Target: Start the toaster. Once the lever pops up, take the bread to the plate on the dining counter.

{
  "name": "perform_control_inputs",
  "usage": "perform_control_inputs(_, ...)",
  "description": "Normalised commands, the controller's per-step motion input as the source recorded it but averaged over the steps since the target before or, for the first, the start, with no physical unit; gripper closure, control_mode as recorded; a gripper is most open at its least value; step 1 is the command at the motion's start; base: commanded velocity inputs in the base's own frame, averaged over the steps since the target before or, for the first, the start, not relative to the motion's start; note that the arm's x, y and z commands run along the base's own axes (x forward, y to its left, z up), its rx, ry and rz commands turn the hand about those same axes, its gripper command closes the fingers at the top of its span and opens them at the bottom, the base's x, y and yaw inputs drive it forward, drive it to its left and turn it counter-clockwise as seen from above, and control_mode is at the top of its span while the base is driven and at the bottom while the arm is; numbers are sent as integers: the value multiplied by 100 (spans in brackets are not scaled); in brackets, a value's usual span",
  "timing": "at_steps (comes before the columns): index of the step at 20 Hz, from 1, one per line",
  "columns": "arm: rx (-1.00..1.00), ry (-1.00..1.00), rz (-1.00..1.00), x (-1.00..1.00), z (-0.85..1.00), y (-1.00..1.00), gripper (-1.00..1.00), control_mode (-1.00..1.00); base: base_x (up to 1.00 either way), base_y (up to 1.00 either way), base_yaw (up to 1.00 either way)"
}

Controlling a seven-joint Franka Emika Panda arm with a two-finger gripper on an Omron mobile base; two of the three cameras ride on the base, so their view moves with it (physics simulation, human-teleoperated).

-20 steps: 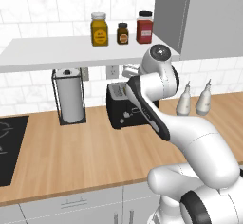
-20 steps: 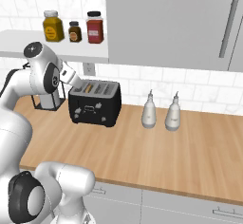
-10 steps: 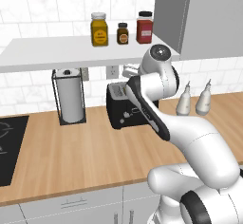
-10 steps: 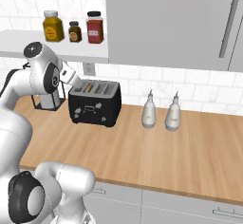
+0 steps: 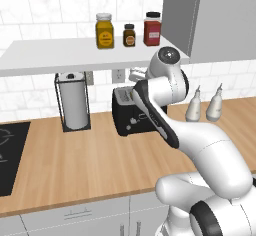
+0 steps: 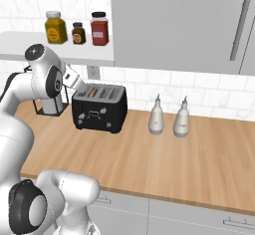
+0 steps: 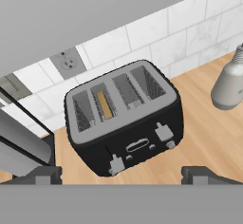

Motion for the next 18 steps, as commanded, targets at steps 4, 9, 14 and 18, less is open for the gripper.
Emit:
perform_control_inputs(4,0,0,0,0,0,0,-100,-100,0,0,0)
perform_control_inputs(9,0,0,0,0,0,0,-100,-100,0,0,0)
perform_control_inputs(14,0,0,0,0,0,0,-100,-100,0,0,0)
perform_control_inputs(18,0,0,0,0,0,0,-100,-100,0,0,0)
